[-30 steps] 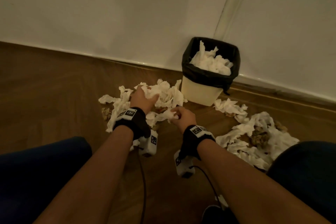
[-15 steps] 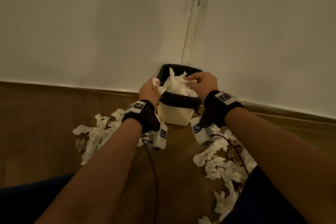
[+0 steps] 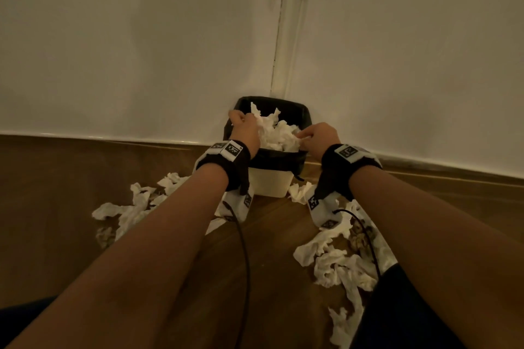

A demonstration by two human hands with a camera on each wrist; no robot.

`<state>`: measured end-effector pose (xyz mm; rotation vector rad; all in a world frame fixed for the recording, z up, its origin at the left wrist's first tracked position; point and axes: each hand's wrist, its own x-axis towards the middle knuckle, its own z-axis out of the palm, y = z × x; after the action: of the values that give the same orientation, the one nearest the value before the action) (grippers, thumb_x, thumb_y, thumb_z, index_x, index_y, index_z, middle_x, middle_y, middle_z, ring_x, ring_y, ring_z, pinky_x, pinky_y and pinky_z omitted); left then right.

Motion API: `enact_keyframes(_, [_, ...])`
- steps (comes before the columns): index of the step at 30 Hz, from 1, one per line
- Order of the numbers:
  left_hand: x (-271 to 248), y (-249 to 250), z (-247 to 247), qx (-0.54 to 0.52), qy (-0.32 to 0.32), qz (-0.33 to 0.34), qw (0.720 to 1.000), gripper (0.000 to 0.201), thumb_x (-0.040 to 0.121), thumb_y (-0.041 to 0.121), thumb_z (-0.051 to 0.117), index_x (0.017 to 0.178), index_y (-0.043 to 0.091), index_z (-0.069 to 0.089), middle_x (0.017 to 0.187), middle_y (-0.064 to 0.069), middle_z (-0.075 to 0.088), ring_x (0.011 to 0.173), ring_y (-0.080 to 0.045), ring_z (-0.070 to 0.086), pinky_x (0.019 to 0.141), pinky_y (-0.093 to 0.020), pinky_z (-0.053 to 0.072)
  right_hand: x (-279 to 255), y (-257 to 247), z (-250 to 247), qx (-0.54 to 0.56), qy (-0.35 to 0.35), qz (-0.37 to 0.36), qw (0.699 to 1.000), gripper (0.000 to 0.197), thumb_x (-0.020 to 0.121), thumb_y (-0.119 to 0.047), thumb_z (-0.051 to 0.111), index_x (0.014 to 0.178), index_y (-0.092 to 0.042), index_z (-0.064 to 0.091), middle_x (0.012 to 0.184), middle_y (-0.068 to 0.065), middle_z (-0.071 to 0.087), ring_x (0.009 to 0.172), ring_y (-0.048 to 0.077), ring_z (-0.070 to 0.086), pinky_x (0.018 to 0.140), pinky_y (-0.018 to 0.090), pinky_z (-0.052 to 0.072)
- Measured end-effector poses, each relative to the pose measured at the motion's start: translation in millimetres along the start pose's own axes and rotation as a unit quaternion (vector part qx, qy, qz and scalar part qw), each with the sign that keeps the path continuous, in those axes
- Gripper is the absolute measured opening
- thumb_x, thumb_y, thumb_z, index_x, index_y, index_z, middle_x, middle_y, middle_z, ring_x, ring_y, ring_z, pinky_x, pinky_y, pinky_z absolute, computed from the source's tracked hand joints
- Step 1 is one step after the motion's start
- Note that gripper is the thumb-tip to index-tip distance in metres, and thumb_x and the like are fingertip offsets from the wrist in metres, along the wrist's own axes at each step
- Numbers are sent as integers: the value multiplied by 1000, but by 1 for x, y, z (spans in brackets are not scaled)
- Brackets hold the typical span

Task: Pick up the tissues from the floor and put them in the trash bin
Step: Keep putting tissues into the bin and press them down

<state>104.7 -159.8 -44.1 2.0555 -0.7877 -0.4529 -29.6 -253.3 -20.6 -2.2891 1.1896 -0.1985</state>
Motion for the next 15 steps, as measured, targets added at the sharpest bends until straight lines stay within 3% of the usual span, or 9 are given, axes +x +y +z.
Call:
enact_keyframes(2, [5,-3,2,39,24,20,999,10,95,15,35,100,18,26,92,-9,45,68,-17,46,57,-26,35,4,-4,2,-34,-12,-7,999,28,92,-6,52,115,-7,67,125,10,61,117,24,55,100,23,39])
enact_keyframes(4, [10,-10,2,104,20,56,993,9,93,23,38,98,18,33,79,-3,45,65,-18,45,54,-29,31,6,-7,4,-74,-25,-16,997,28,93,-6,49,115,-9,67,129,9,59,120,23,52,103,23,36])
enact_keyframes(6, [15,-14,1,204,-29,80,975,10,91,22,45,100,17,45,88,-7,50,79,-26,51,63,-31,38,6,-12,6,-102,-36,-27,994,27,93,-6,51,114,-9,67,131,9,56,122,23,50,103,22,34])
enact_keyframes(7, [15,-15,1,290,-36,114,950,16,91,19,48,106,16,51,100,-10,52,91,-30,52,73,-34,39,7,-16,8,-109,-42,-34,993,26,92,-6,52,114,-9,67,131,10,55,122,23,50,103,23,35])
enact_keyframes(9, [17,-19,2,372,-7,170,913,28,88,16,54,116,19,52,112,-10,54,105,-30,49,82,-38,38,12,-28,13,-123,-74,-28,989,28,93,-8,52,119,-6,62,133,13,53,122,25,49,104,26,37])
enact_keyframes(11, [17,-19,3,349,-8,192,917,33,85,15,58,116,20,47,110,-10,56,99,-27,51,74,-35,37,16,-42,22,-161,-119,9,980,43,95,-16,51,136,-5,46,143,17,41,131,29,40,108,33,35])
enact_keyframes(13, [20,-18,4,329,-45,168,928,30,87,18,56,116,15,49,111,-11,55,96,-26,53,71,-31,36,15,-49,32,-196,-117,6,974,51,97,-21,47,142,-1,32,146,20,34,135,31,33,111,36,31])
enact_keyframes(15, [21,-17,2,352,-90,139,921,29,93,23,48,119,10,53,119,-12,50,101,-27,52,74,-31,37,10,-47,42,-213,-93,-56,971,39,99,-18,39,132,3,44,136,21,46,126,33,43,102,34,36])
